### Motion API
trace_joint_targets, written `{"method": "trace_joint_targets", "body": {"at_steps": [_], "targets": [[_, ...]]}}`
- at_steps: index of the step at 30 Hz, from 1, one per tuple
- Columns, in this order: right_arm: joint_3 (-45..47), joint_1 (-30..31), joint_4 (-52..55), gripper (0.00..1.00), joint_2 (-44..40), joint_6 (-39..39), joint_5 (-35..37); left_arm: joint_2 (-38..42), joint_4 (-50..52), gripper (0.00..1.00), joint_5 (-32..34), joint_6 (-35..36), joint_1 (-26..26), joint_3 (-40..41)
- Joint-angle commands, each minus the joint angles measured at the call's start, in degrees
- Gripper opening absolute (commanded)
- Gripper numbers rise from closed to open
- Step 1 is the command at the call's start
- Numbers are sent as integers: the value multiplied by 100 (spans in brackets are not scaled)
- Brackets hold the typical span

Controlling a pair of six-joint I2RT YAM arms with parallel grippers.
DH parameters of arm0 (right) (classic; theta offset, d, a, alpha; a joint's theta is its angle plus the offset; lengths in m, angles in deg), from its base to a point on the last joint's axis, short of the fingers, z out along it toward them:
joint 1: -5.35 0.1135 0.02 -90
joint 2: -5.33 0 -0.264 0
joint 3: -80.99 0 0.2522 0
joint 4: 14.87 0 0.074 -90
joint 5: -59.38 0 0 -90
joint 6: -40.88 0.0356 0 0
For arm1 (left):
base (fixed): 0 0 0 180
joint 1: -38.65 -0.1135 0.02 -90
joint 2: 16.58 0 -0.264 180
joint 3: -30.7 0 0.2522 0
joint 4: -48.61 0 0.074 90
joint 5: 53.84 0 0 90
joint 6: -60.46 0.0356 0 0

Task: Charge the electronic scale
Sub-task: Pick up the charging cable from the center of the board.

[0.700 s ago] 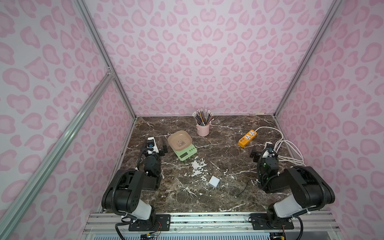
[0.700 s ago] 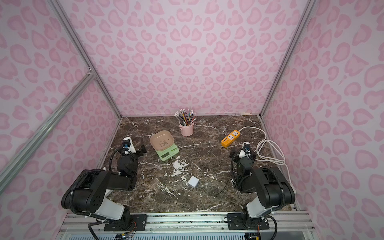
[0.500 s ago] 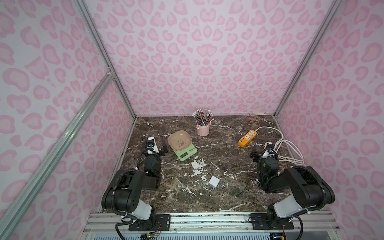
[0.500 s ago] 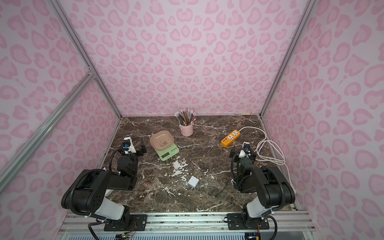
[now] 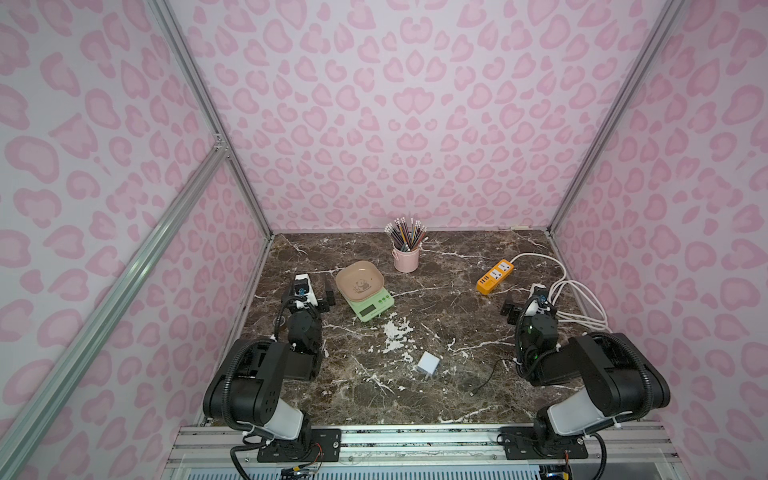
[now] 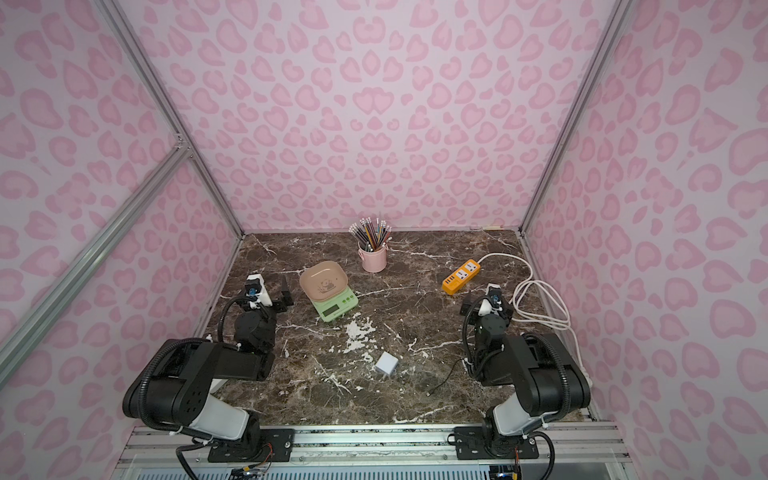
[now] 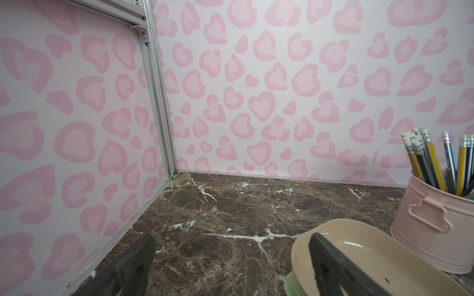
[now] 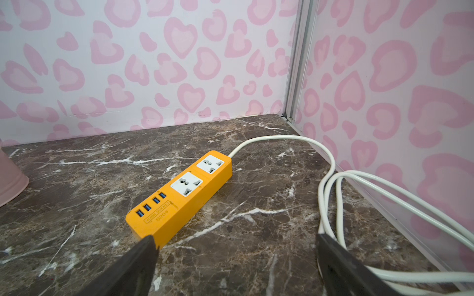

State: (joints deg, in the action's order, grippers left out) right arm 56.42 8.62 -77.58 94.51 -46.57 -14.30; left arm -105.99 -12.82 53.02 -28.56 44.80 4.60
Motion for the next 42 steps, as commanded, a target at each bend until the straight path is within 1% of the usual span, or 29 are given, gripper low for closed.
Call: {"method": "trace_joint_targets", "body": {"at_steps": [1, 8, 9, 11, 13, 14, 15, 16, 18, 20, 22, 24, 25, 27, 29, 30, 33, 34, 38, 42], "targets": [[-38, 6, -114, 100, -24, 31, -40, 8, -109, 95, -25, -18, 0, -14], [-42, 2, -97, 100, -63, 27, -27, 22, -143, 96, -23, -10, 0, 3], [-20, -1, -180, 99, -105, 15, -19, 78, -44, 95, 69, -11, 5, -33], [-31, -3, 69, 100, -389, -1, -49, 430, 795, 96, 38, 32, 30, -304], [-210, 7, 783, 99, -864, 1, -38, 822, 2138, 95, 269, -110, 46, -886], [-336, 6, 1206, 100, -1089, 8, -72, 961, 2460, 95, 296, -129, 61, -1038], [-545, 0, 1827, 100, -1387, 95, -100, 1141, 2642, 96, 190, -79, 79, -1120], [-799, -2, 2499, 100, -1643, 358, -75, 1348, 2777, 95, 86, -23, 123, -1160], [-1390, -19, 3837, 99, -1983, 983, -103, 1773, 3175, 96, 243, -204, 265, -1279], [-1936, -23, 5001, 95, -2167, 1494, -419, 2123, 3865, 95, 479, -699, 350, -1561], [-2424, -28, 6058, 93, -2317, 2016, -881, 2393, 4530, 95, 369, -1131, 364, -1872], [-2771, -16, 6827, 93, -2454, 2345, -1364, 2635, 4691, 96, 116, -1270, 362, -1916], [-2904, -21, 7282, 94, -2545, 2581, -1556, 2815, 4731, 96, 102, -1429, 361, -1882], [-2943, -3, 7835, 94, -2742, 2778, -1988, 3129, 5233, 95, 137, -1825, 346, -1913], [-2811, 9, 8376, 94, -3000, 3037, -2058, 3356, 5559, 95, 72, -2046, 343, -1945], [-2678, 12, 8617, 93, -3156, 3194, -2104, 3478, 5618, 95, -56, -2117, 342, -1903], [-2279, 63, 9173, 91, -3530, 3550, -2332, 3756, 5458, 95, -732, -2098, 342, -1688], [-2162, 127, 9394, 91, -3651, 3699, -2327, 3806, 5448, 95, -824, -2146, 338, -1637], [-1862, 696, 10039, 90, -3971, 4231, -2063, 3664, 5531, 96, -981, -2172, 337, -1685], [-1663, 1348, 10251, 89, -3943, 4779, -1471, 3426, 5420, 96, -1178, -2238, 351, -1644]]}}
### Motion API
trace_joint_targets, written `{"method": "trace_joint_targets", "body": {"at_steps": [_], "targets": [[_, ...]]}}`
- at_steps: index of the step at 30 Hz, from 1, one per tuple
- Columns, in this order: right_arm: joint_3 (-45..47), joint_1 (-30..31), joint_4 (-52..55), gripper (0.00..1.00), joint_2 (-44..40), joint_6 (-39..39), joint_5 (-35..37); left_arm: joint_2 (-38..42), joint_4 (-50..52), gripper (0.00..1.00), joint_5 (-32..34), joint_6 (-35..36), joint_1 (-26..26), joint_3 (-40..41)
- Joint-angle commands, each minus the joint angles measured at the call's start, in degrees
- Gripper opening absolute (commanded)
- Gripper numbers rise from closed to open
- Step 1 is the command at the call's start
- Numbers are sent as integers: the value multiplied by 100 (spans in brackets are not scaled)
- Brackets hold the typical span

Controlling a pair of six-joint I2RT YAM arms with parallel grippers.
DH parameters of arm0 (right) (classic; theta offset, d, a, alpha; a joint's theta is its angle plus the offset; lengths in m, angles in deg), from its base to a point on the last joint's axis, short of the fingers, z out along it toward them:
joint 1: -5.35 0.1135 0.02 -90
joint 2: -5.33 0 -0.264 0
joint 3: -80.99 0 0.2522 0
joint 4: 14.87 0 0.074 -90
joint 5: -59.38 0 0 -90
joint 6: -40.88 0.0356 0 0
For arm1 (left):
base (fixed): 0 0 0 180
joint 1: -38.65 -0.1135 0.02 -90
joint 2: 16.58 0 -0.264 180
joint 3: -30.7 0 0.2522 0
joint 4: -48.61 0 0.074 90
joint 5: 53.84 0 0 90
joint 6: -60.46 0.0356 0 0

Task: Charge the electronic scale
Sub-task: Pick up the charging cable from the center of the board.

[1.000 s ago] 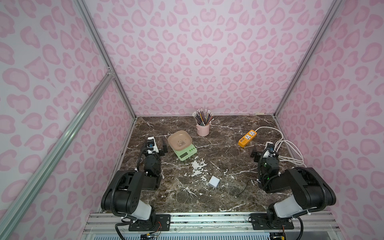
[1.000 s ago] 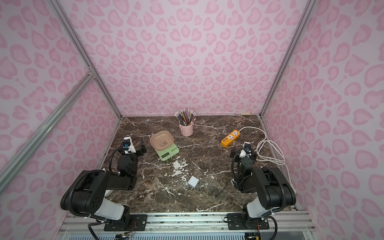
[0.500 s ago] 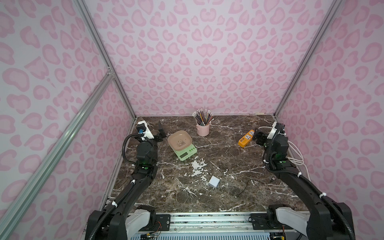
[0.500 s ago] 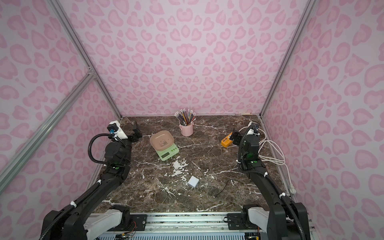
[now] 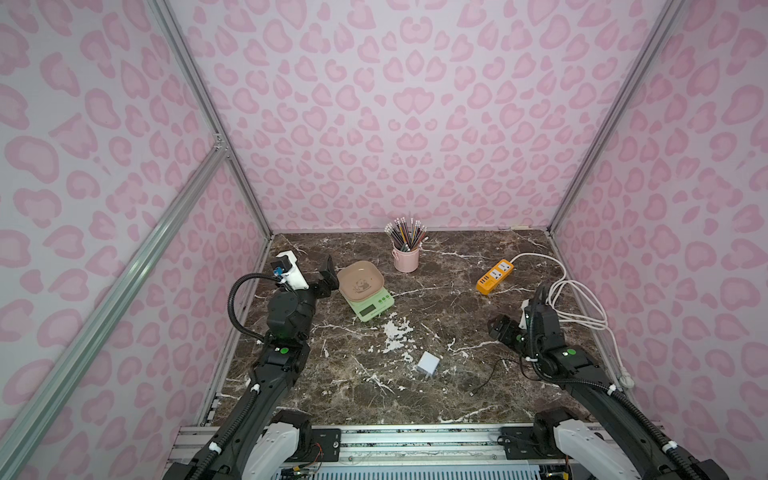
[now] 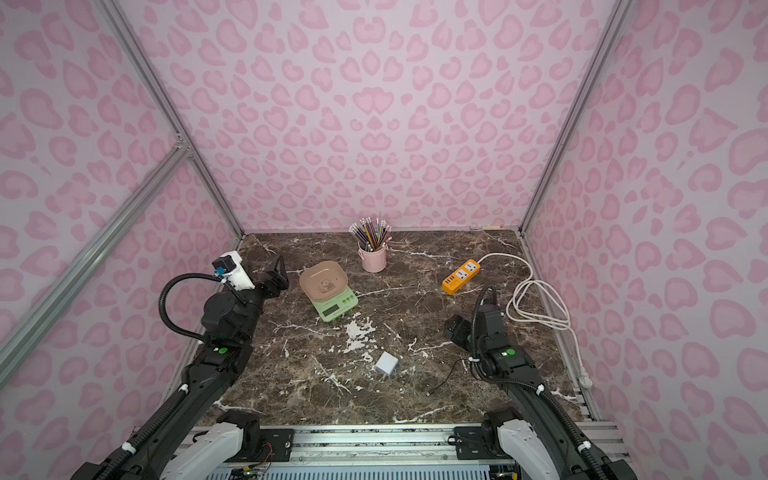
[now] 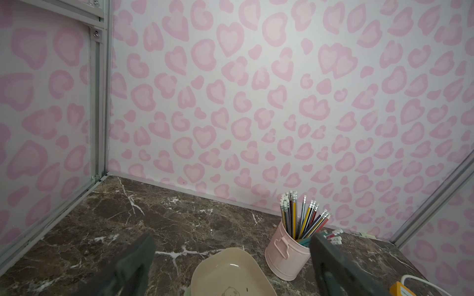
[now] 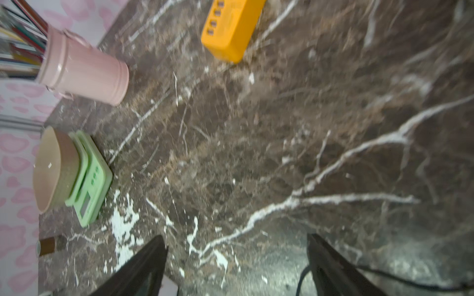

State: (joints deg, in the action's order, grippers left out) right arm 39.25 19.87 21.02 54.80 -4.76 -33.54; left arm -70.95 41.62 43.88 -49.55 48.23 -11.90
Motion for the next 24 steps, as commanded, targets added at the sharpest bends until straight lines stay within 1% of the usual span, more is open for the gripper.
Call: {"method": "trace_joint_targets", "body": {"at_steps": [1, 6, 10, 14, 18, 24], "targets": [[73, 357, 418, 89, 112, 702, 599, -112, -67, 96, -301, -174, 8, 31], [-152, 919, 766, 88, 768, 1033, 1250, -215, -205, 96, -386, -241, 38, 142], [-250, 1264, 810, 89, 1274, 1210, 1431, -231, -236, 96, -279, -248, 45, 232], [-328, 1458, 836, 82, 1582, 1276, 1586, -186, -225, 96, -194, -217, 50, 279], [-363, 1606, 1036, 79, 1772, 1321, 1768, -145, -235, 96, -155, -198, 51, 291], [-112, 1606, 828, 67, 1809, 1330, 1715, -139, -260, 96, -70, -195, 52, 326]]}}
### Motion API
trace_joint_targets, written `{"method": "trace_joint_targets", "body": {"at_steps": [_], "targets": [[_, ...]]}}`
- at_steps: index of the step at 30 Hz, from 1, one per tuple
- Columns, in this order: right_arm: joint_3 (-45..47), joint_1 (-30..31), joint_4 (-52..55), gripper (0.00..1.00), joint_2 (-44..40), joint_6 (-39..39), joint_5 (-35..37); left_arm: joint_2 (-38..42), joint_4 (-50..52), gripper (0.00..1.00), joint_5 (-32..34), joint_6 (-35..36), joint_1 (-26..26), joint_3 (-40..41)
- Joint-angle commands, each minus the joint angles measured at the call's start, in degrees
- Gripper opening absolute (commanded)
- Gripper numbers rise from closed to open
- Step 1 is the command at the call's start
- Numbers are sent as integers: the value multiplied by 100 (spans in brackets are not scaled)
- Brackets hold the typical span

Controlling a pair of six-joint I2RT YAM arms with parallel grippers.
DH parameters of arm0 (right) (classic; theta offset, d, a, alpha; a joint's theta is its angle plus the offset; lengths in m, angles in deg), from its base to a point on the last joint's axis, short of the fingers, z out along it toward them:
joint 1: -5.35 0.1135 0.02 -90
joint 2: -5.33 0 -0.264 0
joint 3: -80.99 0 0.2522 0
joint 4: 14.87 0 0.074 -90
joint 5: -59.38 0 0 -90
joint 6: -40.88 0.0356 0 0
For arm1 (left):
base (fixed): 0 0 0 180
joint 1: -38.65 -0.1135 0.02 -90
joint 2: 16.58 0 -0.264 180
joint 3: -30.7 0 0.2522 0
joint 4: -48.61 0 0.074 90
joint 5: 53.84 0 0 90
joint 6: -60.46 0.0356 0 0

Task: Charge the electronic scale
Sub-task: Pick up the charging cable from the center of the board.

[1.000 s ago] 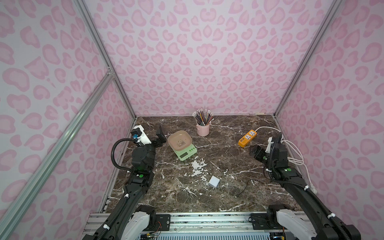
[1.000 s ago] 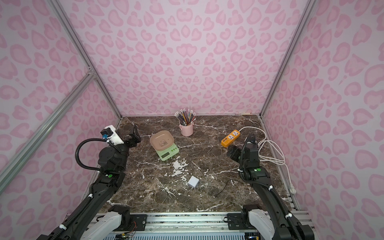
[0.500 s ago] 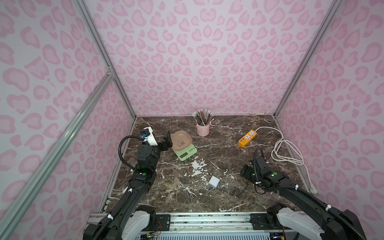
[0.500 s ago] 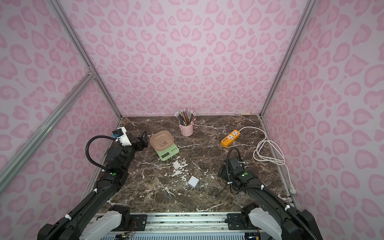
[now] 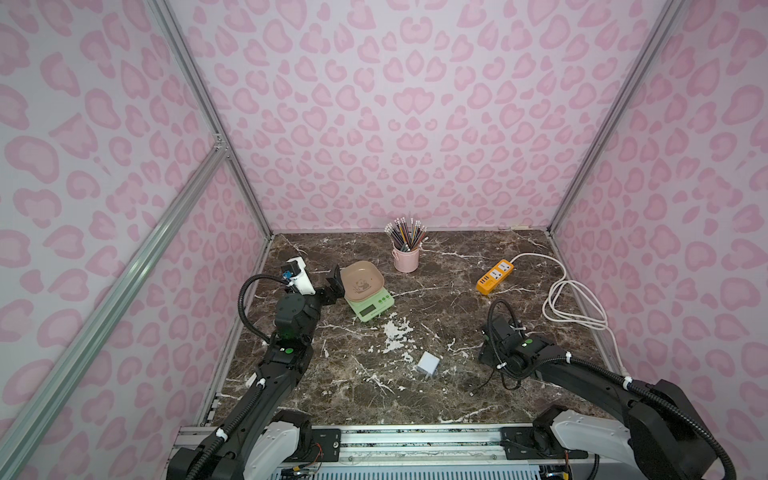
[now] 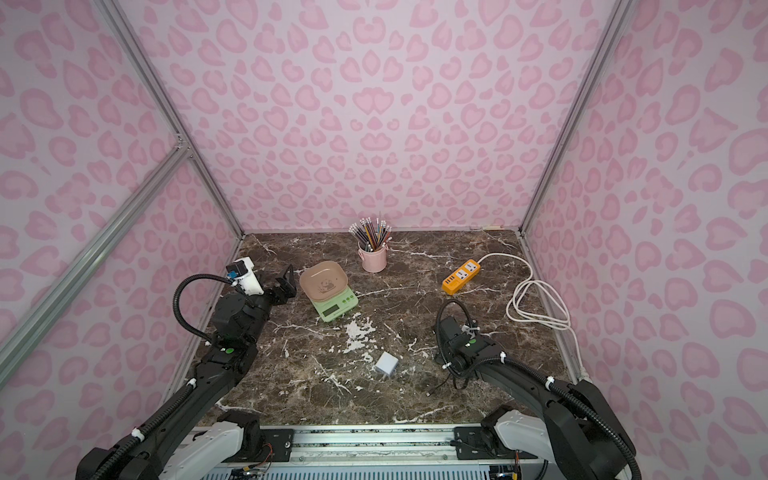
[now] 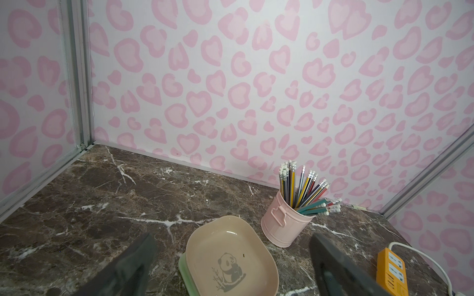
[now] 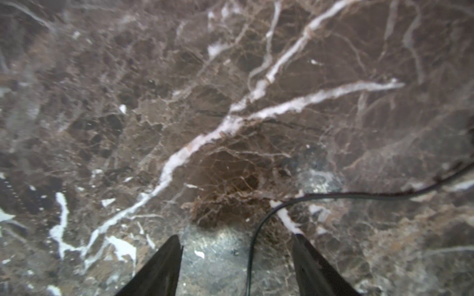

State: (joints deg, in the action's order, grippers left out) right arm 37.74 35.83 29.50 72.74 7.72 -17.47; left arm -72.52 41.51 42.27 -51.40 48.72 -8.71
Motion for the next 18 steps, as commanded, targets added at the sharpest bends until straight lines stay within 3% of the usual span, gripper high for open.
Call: {"method": "trace_joint_targets", "body": {"at_steps": [1, 3, 8, 9, 13, 18], "targets": [[40, 11, -76, 63, 16, 36, 101, 24, -245, 96, 101, -10, 4, 5], [18, 11, -161, 53, 63, -93, 100, 25, -235, 96, 101, -2, -3, -3], [-41, 16, -824, 13, 327, -718, -153, 44, -200, 96, 135, -2, -2, 1], [-86, 10, -970, 9, 384, -859, -207, 47, -171, 96, 136, -2, 0, -7], [-432, 92, -1766, 6, 742, -1681, -649, 89, -174, 96, 93, -35, 2, -16], [-1367, 826, -1861, 1, 1465, -2663, -622, 126, -103, 96, 156, -2, 1, -40]]}}
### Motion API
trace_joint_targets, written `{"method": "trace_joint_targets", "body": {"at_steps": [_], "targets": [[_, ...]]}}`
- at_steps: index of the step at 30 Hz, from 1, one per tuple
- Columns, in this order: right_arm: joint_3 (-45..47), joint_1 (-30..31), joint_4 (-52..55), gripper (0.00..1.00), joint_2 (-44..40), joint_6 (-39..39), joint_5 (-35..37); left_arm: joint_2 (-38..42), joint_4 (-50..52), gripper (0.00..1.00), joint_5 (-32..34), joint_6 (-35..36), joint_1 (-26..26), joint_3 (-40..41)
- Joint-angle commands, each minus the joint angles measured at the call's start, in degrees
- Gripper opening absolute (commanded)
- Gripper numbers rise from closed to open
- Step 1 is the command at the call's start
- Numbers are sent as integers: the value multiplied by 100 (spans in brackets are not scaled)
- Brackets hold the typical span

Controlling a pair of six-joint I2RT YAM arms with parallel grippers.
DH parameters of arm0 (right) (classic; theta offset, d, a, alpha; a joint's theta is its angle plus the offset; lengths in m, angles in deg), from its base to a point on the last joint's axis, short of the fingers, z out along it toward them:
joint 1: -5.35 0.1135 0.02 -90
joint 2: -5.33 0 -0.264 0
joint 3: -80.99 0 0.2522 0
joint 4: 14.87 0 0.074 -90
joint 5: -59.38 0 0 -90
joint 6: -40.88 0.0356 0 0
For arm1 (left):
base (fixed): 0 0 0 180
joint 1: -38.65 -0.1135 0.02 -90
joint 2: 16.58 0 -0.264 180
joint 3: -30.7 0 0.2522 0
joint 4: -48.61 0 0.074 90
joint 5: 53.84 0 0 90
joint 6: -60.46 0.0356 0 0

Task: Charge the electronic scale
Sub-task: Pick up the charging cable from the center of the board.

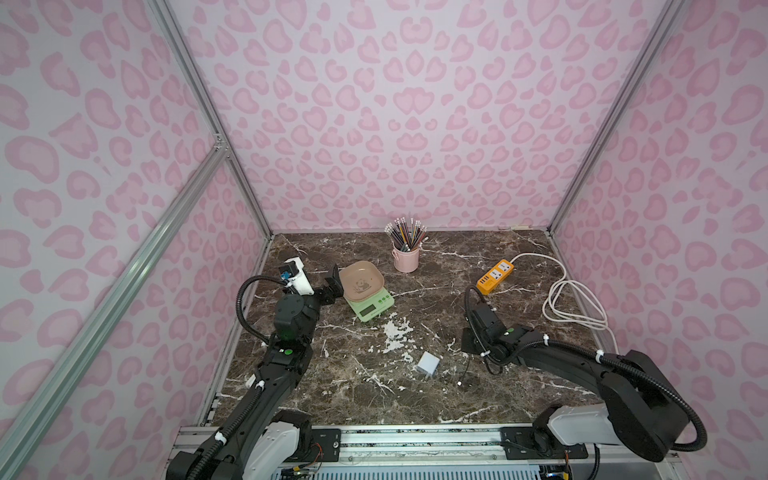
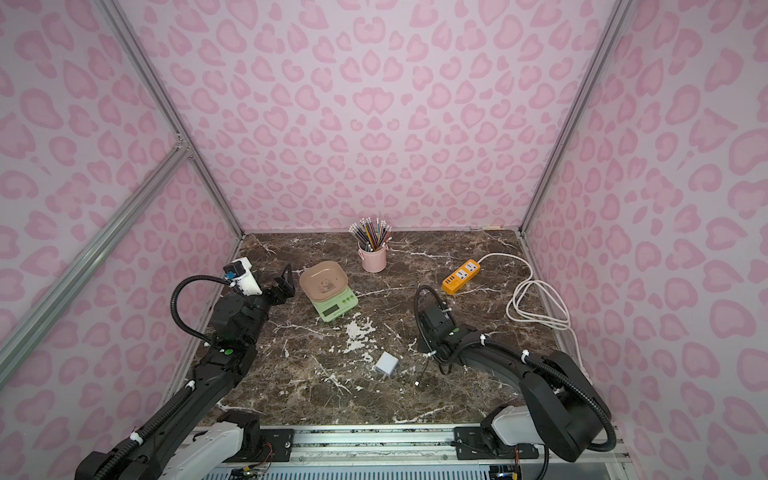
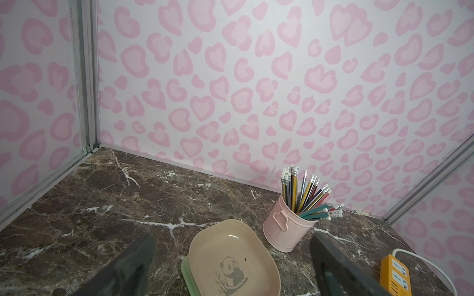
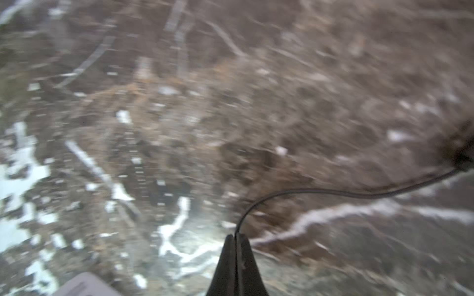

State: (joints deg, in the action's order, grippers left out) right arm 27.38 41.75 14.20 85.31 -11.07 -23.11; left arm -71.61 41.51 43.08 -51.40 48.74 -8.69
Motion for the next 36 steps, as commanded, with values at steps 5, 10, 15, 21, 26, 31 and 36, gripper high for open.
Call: {"method": "trace_joint_targets", "body": {"at_steps": [5, 10, 15, 21, 26, 31, 36], "targets": [[-365, 396, -102, 0, 438, -881, -84, 117, -74, 96, 156, 42, 1, -37], [51, 370, -14, 0, -87, -747, 52, 45, -133, 96, 136, 38, 0, -30], [328, 341, 212, 0, -689, -887, 2, -171, -222, 97, -195, -40, -3, -107], [901, 155, -149, 10, -1719, -963, -218, -470, -76, 98, -994, -192, 96, -470], [738, -152, 386, 47, -1867, -538, -81, -431, 61, 98, -1030, -186, 154, -571], [386, -839, 527, 54, -1426, -395, 172, -482, 56, 97, -1060, -213, 186, -569], [-307, -1507, 622, 55, -533, -585, -24, -457, 139, 96, -1055, -204, 221, -584]]}}
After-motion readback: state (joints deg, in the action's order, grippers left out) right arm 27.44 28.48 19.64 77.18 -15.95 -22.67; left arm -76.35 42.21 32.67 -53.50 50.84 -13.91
